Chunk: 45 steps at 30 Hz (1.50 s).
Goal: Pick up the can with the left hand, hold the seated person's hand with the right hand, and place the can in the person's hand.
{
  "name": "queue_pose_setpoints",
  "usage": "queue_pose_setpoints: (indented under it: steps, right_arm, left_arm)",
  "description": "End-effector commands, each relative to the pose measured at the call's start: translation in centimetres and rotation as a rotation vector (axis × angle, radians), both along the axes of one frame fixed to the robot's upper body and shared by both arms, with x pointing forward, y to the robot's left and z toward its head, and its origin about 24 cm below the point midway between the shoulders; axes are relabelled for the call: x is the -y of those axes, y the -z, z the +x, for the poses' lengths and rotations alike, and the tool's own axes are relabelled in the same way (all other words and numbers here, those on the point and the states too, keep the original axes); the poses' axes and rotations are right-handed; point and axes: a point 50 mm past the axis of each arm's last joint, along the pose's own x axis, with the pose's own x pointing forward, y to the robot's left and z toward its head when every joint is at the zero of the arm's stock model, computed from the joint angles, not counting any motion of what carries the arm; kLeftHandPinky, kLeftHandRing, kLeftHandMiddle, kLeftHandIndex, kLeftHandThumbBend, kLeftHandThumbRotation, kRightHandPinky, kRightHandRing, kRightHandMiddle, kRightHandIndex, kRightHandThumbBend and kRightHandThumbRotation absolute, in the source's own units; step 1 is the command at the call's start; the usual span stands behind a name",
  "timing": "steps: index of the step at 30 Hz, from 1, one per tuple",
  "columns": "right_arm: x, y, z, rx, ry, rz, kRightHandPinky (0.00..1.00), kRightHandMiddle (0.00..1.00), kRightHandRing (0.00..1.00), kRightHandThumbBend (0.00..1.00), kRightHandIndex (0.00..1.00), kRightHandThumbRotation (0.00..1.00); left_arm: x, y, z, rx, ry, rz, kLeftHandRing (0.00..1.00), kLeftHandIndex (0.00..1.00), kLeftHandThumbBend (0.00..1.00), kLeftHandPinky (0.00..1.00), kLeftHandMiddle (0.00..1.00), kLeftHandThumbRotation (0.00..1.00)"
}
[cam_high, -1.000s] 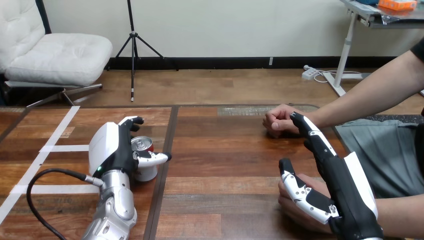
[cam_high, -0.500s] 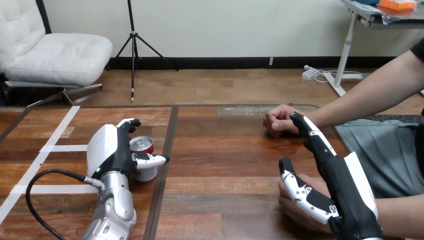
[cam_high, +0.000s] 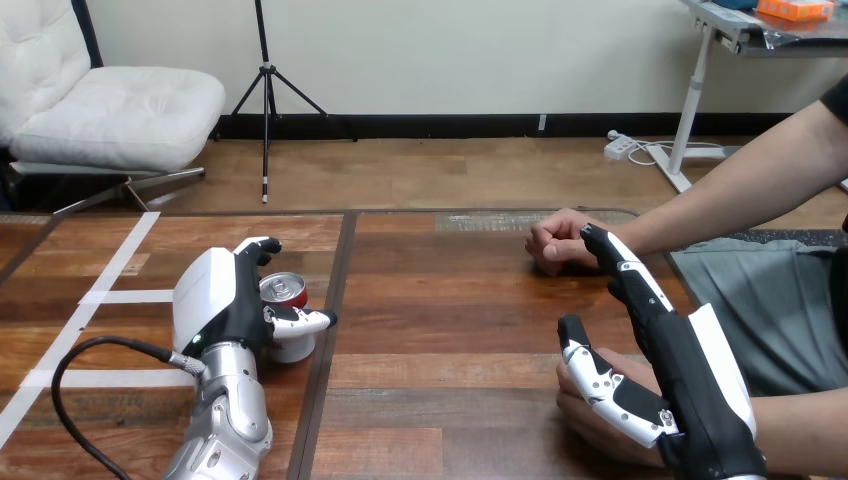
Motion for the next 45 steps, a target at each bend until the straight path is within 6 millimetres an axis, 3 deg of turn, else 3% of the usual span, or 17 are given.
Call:
queue_pose_setpoints:
  steps: [1, 15, 27, 35, 45]
  right_arm:
    - [-0.2, -2.2, 0.6, 0.11, -0.018, -0.002, 0.98, 0.95, 0.97, 0.15, 0.93, 0.18]
    - [-0.2, -2.2, 0.5, 0.106, -0.019, -0.003, 0.97, 0.95, 0.97, 0.15, 0.93, 0.18]
    - [-0.2, -2.2, 0.6, 0.109, -0.021, 0.0, 0.97, 0.95, 0.97, 0.15, 0.93, 0.18]
    - [-0.2, -2.2, 0.6, 0.107, -0.021, 0.004, 0.97, 0.95, 0.97, 0.15, 0.93, 0.18]
    - [-0.2, -2.2, 0.5, 0.109, -0.022, 0.0, 0.97, 0.95, 0.97, 0.15, 0.93, 0.18]
  left_arm:
    - [-0.4, -1.8, 0.8, 0.092, -0.002, 0.007, 0.7, 0.75, 0.89, 0.59, 0.76, 0.04]
    - [-0.2, -1.6, 0.6, 0.14, 0.003, -0.056, 0.6, 0.66, 0.87, 0.5, 0.65, 0.0]
    - [0.1, -1.3, 0.5, 0.118, 0.012, -0.075, 0.58, 0.64, 0.85, 0.48, 0.65, 0.0]
    - [0.3, -1.0, 0.4, 0.127, 0.012, -0.148, 0.62, 0.67, 0.84, 0.52, 0.68, 0.0]
    - [0.4, -0.3, -0.2, 0.189, -0.048, -0.363, 0.7, 0.71, 0.8, 0.61, 0.73, 0.0]
